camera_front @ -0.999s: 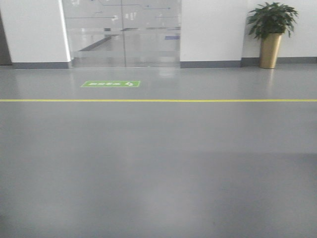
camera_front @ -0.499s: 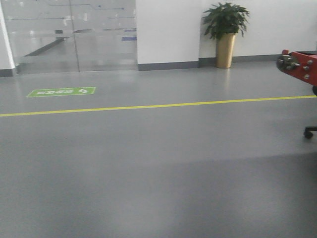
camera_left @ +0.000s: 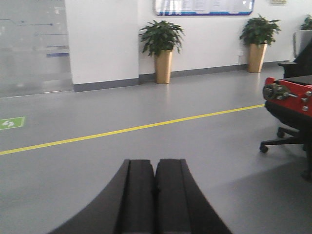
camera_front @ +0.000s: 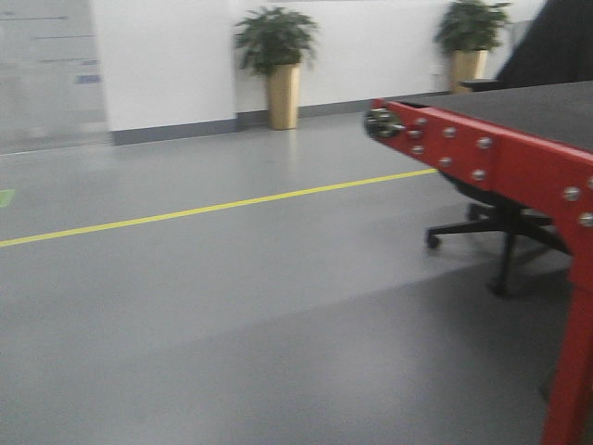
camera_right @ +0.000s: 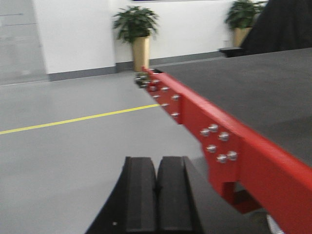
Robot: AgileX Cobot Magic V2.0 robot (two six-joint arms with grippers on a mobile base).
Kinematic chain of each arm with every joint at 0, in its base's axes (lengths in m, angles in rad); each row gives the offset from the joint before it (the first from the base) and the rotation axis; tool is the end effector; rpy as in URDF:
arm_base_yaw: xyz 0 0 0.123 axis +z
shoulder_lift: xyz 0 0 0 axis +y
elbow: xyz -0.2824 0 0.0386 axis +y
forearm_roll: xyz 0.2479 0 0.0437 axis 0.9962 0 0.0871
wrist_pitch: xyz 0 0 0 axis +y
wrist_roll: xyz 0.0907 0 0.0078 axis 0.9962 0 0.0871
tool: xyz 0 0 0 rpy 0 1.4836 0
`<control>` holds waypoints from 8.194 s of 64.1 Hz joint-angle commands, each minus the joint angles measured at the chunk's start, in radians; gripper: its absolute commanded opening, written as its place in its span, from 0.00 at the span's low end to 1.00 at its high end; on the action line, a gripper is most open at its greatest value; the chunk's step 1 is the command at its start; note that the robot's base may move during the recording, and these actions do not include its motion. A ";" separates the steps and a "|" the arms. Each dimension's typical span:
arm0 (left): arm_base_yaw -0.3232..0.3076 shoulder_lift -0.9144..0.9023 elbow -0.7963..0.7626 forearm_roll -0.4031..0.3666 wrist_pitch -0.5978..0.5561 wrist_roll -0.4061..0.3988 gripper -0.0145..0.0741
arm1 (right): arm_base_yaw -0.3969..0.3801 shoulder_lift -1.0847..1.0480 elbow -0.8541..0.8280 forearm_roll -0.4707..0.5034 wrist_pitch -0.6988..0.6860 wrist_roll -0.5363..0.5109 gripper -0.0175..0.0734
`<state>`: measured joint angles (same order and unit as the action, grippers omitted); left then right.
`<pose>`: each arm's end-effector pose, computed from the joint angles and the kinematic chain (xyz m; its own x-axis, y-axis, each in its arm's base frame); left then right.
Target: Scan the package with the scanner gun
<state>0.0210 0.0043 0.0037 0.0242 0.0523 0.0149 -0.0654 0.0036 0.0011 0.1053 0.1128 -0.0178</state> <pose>0.0570 0.0013 0.2069 0.0260 0.0396 -0.9989 -0.0233 0.9990 0.0390 0.0568 -0.0026 0.2023 -0.0249 0.0885 -0.9958 0.0559 0.9946 0.0870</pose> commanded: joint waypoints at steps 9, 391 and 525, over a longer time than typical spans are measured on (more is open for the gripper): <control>-0.004 -0.004 -0.004 0.001 -0.017 0.000 0.04 | -0.004 -0.004 -0.001 -0.006 -0.016 0.001 0.02; 0.054 1.786 -1.673 -0.024 1.122 0.117 0.77 | 0.050 0.465 -0.519 0.005 -0.013 0.001 0.81; -0.004 1.645 -1.673 -0.662 1.129 0.117 0.04 | 0.295 1.285 -0.272 0.187 -0.913 0.001 0.81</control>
<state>0.0235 1.6644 -1.6625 -0.6126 1.1937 0.1299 0.2262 1.2347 -0.2754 0.2860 -0.6951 -0.0162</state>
